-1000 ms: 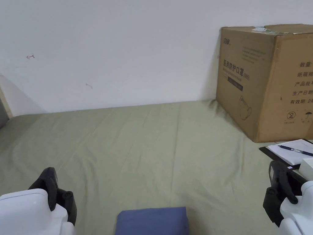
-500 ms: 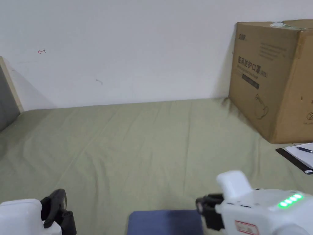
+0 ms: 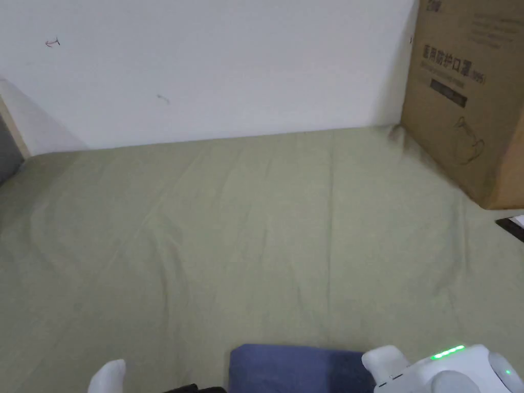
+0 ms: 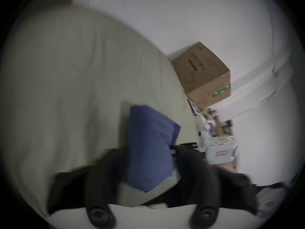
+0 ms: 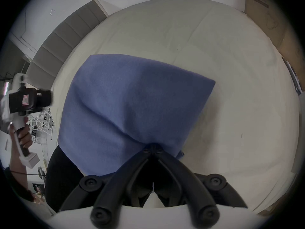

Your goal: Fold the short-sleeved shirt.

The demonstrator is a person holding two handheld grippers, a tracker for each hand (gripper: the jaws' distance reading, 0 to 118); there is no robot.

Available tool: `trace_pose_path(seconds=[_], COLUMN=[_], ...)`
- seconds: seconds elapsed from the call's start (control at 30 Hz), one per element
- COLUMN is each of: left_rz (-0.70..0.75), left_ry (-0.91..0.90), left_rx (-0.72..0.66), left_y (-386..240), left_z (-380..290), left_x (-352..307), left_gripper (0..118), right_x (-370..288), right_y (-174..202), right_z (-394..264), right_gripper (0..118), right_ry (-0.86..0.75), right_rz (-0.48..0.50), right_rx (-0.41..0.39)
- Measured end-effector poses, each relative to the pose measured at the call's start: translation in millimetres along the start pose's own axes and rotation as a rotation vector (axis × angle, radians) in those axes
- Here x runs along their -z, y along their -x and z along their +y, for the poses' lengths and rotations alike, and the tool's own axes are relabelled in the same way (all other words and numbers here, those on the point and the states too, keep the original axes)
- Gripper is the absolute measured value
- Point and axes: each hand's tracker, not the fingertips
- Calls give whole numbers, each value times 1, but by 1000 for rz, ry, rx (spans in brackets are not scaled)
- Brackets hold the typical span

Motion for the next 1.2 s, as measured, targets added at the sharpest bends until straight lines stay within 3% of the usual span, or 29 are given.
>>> trace_pose_path(seconds=[0.03,0.17,0.27,0.3,0.37,0.47,0.53,0.57,0.6,0.63,0.67,0.73,0.97,1.0,1.07,1.13,1.2], left_rz=[-15,-76,-294,-363,-399,-338,-288,-261,-203,-104,-20,-82,32,67,133,208,357], left_ry=[52,176,223,253,315,371,352,338,322,310,297,297,262,237,211,196,189], left_rx=[-30,-181,-252,-271,-310,-195,-117,-80,-39,11,50,3,248,310,364,370,391], left_y=[0,62,58,53,63,15,40,22,28,11,23,37,-8,-40,-25,-5,14], left_z=[33,31,61,46,71,96,70,88,79,103,78,50,78,100,96,111,131], left_x=[-8,53,72,111,98,105,126,108,107,69,107,141,97,75,58,26,-9], left_gripper=[118,118,118,118,118,118,116,105,72,21,21,21,21,21,21,21,21], right_x=[-1,0,2,2,2,-1,-3,-5,-7,-8,-11,-13,-39,-47,-60,-68,-73], right_y=[-1,-3,-2,-3,-4,-8,-12,-13,-14,-16,-16,-16,-2,1,7,13,17], right_z=[-1,-7,-8,-10,-12,-20,-25,-27,-29,-30,-32,-35,-46,-48,-53,-56,-56], right_gripper=[0,0,0,0,0,0,0,0,0,0,0,0,0,0,0,0,0], right_ry=[-7,-28,-36,-40,-55,-97,-120,-130,-139,-150,-157,-165,-230,-252,-288,-299,-300], right_rz=[6,24,26,28,34,56,72,82,88,94,90,100,59,57,40,28,41], right_rx=[6,42,42,40,42,64,82,95,107,118,122,125,81,60,31,46,120])
